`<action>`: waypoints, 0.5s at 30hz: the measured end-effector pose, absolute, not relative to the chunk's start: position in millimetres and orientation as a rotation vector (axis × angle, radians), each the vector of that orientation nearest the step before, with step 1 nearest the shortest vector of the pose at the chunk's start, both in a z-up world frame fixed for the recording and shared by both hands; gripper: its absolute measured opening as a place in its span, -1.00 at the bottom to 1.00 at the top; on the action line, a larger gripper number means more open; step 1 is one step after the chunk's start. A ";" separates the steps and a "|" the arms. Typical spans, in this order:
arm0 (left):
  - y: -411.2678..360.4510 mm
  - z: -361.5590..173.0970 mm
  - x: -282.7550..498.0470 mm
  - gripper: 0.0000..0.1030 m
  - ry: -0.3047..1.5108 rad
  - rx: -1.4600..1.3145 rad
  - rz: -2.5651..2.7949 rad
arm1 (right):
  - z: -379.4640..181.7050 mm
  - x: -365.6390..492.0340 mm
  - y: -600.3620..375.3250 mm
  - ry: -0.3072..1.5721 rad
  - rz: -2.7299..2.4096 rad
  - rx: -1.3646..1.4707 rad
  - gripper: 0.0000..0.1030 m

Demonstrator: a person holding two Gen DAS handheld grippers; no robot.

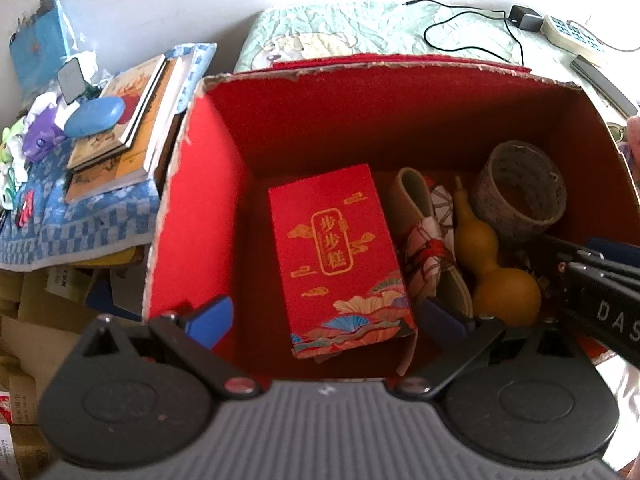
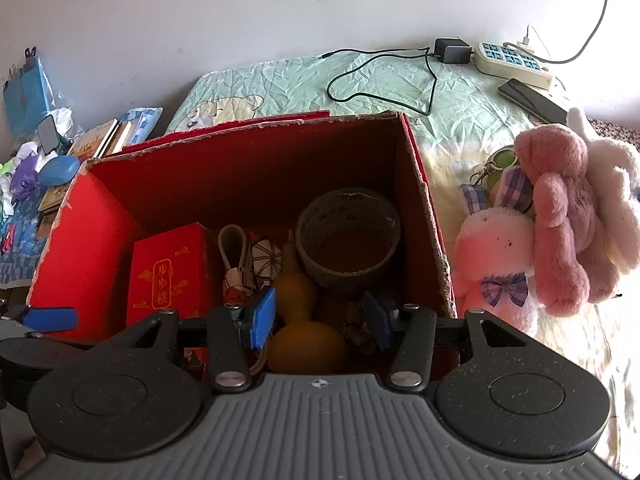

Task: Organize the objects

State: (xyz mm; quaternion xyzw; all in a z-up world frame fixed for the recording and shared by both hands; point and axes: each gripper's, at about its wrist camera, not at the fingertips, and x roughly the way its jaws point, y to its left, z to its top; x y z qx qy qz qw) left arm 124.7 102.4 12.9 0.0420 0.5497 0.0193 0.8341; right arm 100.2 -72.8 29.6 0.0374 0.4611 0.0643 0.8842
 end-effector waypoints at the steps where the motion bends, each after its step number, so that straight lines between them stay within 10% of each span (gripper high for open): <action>1: 102.6 12.6 124.8 0.95 1.165 0.086 0.038 | 29.5 100.3 -72.8 0.959 0.134 0.076 0.04; 15: 102.8 14.4 120.3 0.95 1.141 0.083 0.033 | 35.0 96.3 -74.7 0.940 0.123 0.092 0.03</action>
